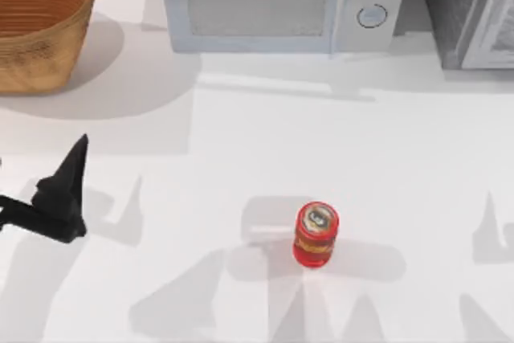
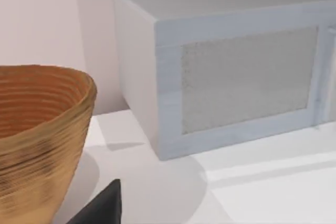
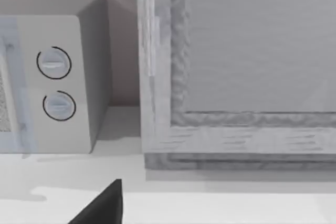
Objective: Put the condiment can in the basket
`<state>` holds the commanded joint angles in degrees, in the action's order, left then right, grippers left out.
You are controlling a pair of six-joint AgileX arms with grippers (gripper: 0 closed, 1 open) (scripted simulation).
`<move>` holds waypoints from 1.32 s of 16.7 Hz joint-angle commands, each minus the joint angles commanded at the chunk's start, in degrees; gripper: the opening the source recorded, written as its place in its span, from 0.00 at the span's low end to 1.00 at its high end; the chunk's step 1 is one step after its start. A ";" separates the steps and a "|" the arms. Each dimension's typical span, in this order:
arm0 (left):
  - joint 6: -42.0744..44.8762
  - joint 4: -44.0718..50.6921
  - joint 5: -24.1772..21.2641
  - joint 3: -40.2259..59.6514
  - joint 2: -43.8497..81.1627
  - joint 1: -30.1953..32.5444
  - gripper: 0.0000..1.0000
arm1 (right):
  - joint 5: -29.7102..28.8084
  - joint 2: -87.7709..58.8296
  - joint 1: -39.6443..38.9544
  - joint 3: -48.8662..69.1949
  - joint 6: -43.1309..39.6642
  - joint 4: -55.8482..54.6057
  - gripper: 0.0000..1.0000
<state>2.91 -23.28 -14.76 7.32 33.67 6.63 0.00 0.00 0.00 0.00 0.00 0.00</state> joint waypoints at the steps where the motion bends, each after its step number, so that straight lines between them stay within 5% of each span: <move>1: 0.45 -3.63 -2.30 1.14 5.25 1.03 1.00 | 0.00 0.00 0.00 0.00 0.00 0.00 1.00; 14: 6.60 -52.93 -33.55 16.65 76.61 15.08 1.00 | 0.00 0.00 0.00 0.00 0.00 0.00 1.00; 22: 8.45 -67.84 -43.00 21.34 98.19 19.32 1.00 | 0.00 0.00 0.00 0.00 0.00 0.00 1.00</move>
<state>11.37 -91.11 -57.76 28.66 131.86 25.95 0.00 0.00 0.00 0.00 0.00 0.00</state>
